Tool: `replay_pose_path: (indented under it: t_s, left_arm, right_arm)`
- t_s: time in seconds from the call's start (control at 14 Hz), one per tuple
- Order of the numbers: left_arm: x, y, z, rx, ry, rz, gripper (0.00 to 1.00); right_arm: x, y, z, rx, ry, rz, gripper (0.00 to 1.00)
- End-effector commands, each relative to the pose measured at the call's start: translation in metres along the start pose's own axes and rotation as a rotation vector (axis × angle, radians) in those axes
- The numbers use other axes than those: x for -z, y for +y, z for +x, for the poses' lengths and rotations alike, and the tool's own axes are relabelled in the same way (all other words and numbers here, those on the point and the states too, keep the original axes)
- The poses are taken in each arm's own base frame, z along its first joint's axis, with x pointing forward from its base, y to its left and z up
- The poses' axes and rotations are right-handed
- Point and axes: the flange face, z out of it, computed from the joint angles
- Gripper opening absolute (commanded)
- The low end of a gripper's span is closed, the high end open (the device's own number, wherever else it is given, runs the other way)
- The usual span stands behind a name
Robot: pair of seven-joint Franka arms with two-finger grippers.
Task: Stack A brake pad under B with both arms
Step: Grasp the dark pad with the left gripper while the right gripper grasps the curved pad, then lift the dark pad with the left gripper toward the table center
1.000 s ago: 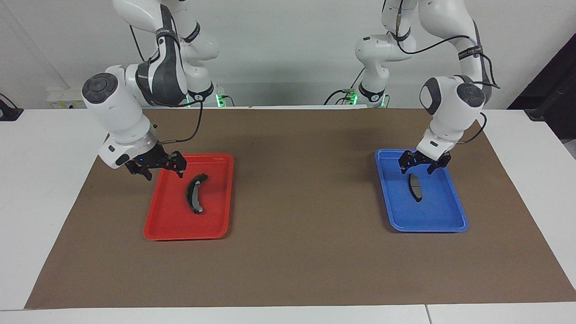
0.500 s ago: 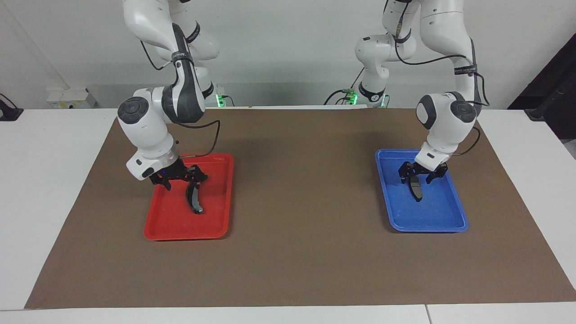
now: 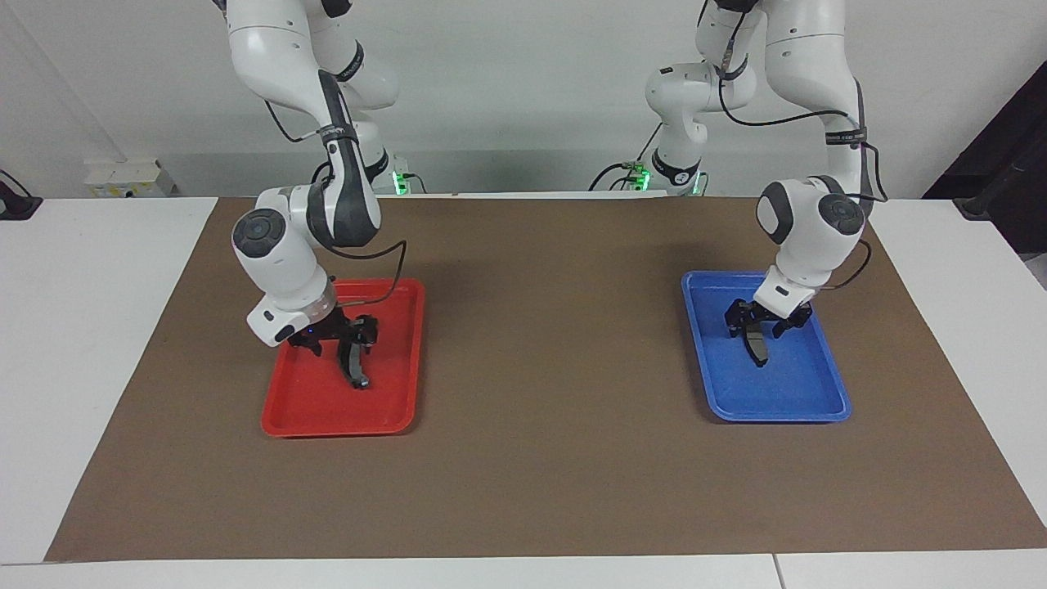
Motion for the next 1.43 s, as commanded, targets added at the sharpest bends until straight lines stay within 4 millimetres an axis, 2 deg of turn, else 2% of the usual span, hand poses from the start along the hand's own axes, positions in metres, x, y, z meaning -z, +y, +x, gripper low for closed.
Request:
replay_pose_path:
  t_s: [0.0,0.07,0.14,0.21,0.29,0.57,0.71,0.86,1.07,1.21,1.36]
  left_arm:
    - [-0.005,0.001,-0.003,-0.017,0.000,0.004,0.68]
    - [-0.006,0.001,-0.004,-0.019,-0.017,0.002,0.42]
    - [-0.006,0.000,-0.006,-0.017,-0.035,0.000,0.23]
    - [-0.006,0.001,-0.006,-0.019,-0.046,-0.002,0.08]
    - [-0.006,0.002,-0.006,-0.020,-0.049,-0.002,0.01]
    - [-0.004,0.003,-0.004,-0.020,-0.043,-0.002,0.01]
    - [0.009,0.000,0.005,-0.018,-0.023,0.001,0.01]
    - [0.037,-0.002,0.022,-0.017,-0.032,-0.001,0.01]
    - [0.086,0.010,0.046,-0.033,-0.005,0.000,0.01]
    - [0.121,0.036,0.062,-0.009,0.004,-0.002,0.01]
    - [0.154,0.079,0.076,0.012,-0.001,0.021,0.01]
  right_arm:
    - [-0.010,0.004,-0.001,0.012,-0.005,0.013,0.95]
    - [-0.011,0.004,-0.002,0.020,-0.008,0.013,0.93]
    - [-0.014,0.004,-0.002,0.024,-0.014,0.013,0.91]
    - [-0.017,0.004,-0.004,0.036,-0.020,0.013,0.90]
    - [-0.019,0.005,-0.004,0.048,-0.023,0.013,0.89]
    - [-0.023,0.005,-0.004,0.051,-0.028,0.013,0.81]
    - [-0.025,0.005,-0.004,0.049,-0.031,0.013,0.80]
    - [-0.025,0.005,-0.005,0.051,-0.032,0.013,0.74]
    - [-0.025,0.005,-0.005,0.051,-0.034,0.013,0.72]
    - [-0.025,0.005,-0.005,0.051,-0.034,0.013,0.71]
    - [-0.025,0.005,-0.005,0.052,-0.035,0.013,0.66]
